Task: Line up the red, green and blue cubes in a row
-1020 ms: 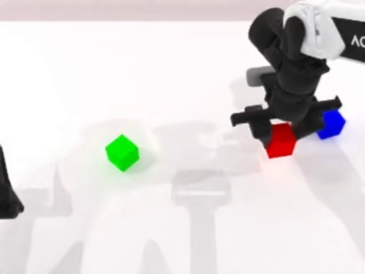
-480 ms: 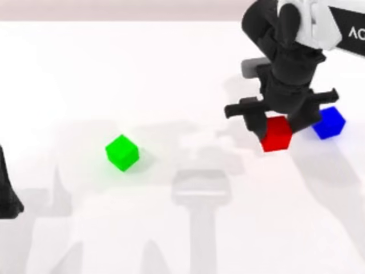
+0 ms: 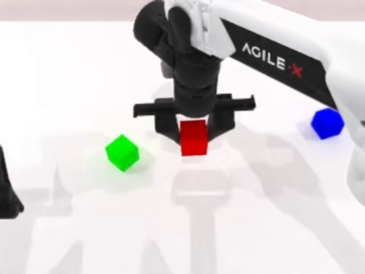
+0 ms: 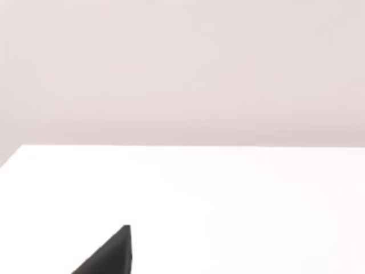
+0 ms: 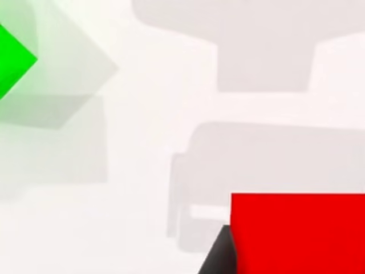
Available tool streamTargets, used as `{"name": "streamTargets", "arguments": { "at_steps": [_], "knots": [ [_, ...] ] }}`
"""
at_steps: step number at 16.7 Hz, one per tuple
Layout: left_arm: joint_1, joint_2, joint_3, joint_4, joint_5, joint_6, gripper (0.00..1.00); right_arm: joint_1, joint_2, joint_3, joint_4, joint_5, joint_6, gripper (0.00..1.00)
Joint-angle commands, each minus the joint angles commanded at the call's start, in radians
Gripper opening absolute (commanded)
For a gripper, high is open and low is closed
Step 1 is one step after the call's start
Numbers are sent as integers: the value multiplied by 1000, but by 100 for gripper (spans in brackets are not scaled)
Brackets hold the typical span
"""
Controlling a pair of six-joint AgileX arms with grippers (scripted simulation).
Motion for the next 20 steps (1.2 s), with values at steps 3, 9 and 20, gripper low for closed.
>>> {"name": "streamTargets", "arguments": {
  "at_steps": [3,9,20],
  "knots": [
    [0,0,0,0,0,0,100,104,88,183,-85,5,143,0],
    [0,0,0,0,0,0,100,175,141,284,-138,9,237,0],
    [0,0,0,0,0,0,100,174,115,-4,123,8,239,0]
  ]
}}
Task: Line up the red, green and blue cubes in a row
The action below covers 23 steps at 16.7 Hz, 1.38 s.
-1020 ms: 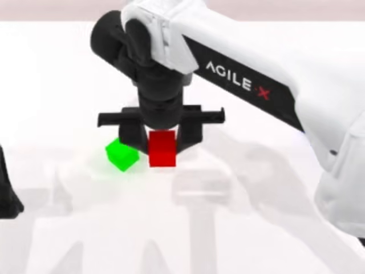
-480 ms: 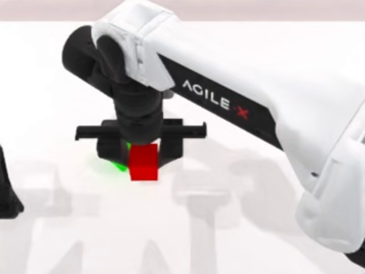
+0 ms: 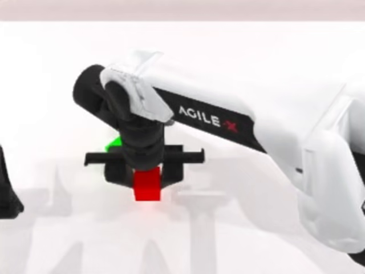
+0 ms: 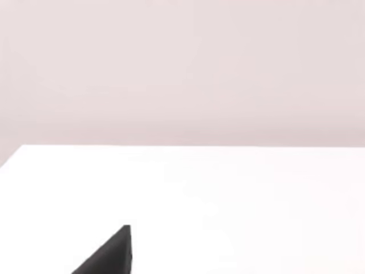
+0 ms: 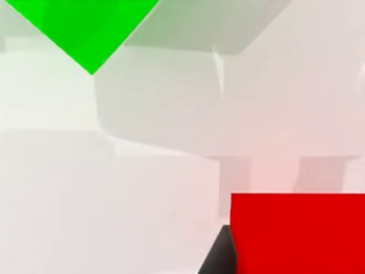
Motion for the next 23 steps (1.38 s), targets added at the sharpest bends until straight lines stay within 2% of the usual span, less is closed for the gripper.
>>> {"name": "streamTargets", "arguments": {
  "at_steps": [6,19,23],
  "knots": [
    [0,0,0,0,0,0,100,3,-2,-41,41,1,0,0],
    [0,0,0,0,0,0,100,3,-2,-41,41,1,0,98],
    [0,0,0,0,0,0,100,3,-2,-41,41,1,0,100]
  ]
}}
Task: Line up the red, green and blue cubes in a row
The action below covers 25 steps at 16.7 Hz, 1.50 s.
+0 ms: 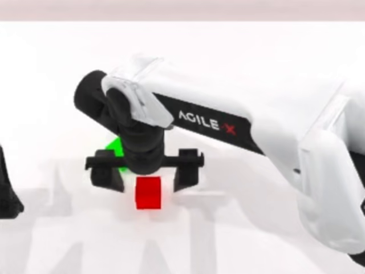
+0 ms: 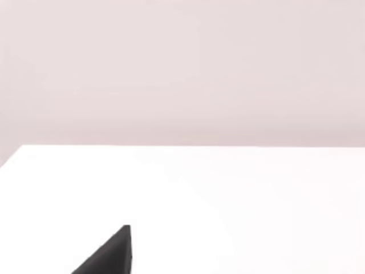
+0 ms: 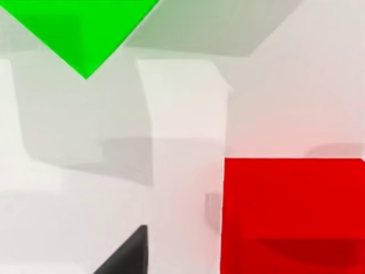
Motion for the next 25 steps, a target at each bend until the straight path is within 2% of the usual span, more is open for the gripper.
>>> {"name": "streamTargets", "arguments": {
  "at_steps": [7,15,21,25],
  "knots": [
    [0,0,0,0,0,0,100,-1,3,17,-17,0,1,100],
    [0,0,0,0,0,0,100,9,17,298,-283,0,3,100],
    [-2,7,7,-5,0,2,100,0,4,296,-283,4,-3,100],
    [-32,116,115,-79,3,24,100,-56,-137,169,-201,43,-73,100]
  ]
}}
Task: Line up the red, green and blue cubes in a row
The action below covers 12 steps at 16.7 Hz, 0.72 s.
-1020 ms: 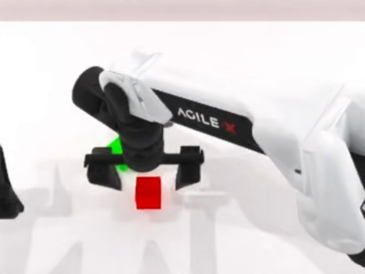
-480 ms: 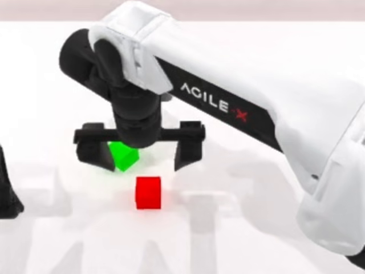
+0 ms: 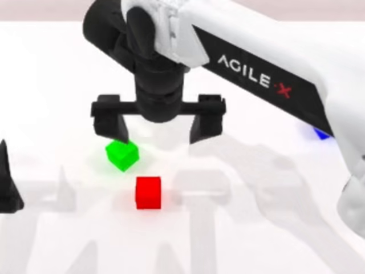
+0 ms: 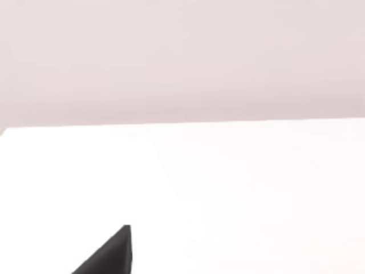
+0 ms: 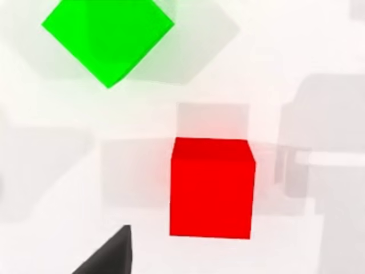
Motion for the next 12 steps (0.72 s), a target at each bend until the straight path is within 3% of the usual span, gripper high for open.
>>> {"name": "streamTargets", "arguments": {
  "at_steps": [7,12],
  "knots": [
    [-100,512,436,-292,-2,85,100,-226,-634,-551,317,87,-245,100],
    [-190,1031,801,-559,-1,161,100,-437,-1238,-1136,621,105,-466,100]
  ]
}}
